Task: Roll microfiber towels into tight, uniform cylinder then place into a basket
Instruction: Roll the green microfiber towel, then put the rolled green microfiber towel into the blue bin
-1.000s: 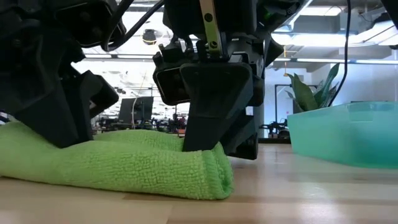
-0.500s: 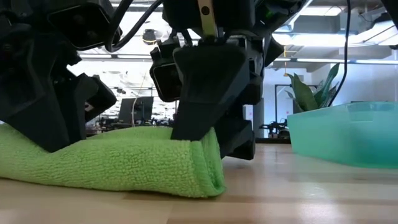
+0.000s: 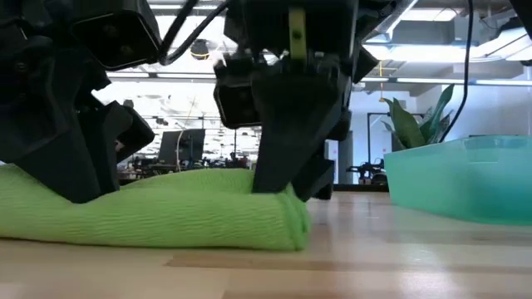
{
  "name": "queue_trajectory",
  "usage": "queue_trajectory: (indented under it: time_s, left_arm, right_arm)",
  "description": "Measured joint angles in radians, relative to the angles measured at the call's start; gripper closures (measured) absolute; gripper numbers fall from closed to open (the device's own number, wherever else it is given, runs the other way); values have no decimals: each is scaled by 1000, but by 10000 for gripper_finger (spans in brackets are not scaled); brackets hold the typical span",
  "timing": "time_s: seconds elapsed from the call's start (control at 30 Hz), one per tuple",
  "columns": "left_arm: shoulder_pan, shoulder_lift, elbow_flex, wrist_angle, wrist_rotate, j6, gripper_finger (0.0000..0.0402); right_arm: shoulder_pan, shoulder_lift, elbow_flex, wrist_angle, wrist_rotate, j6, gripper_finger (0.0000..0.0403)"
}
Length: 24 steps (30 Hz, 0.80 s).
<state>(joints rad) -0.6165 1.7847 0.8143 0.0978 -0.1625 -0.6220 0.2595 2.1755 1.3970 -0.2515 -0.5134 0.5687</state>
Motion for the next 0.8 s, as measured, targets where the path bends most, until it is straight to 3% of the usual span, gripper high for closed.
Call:
queue_trajectory:
  time_s: [0.2, 0.37, 0.53, 0.63, 0.8]
  left_arm:
    - [1, 0, -1, -2, -7, -18, 320]
    - [2, 0, -1, -1, -8, -28, 320]
    - [2, 1, -1, -2, -17, -32, 320]
    - [2, 1, -1, -2, -23, -35, 320]
    - [2, 2, -1, -2, -27, -27, 320]
  right_arm:
    - [-7, -102, -3, -235, 256, -123, 246]
    - [23, -192, -10, -303, 372, -189, 250]
    - [95, -262, -69, -188, 484, -248, 249]
    - [159, -272, -99, -23, 545, -331, 248]
    - [229, -253, -108, 93, 545, -466, 250]
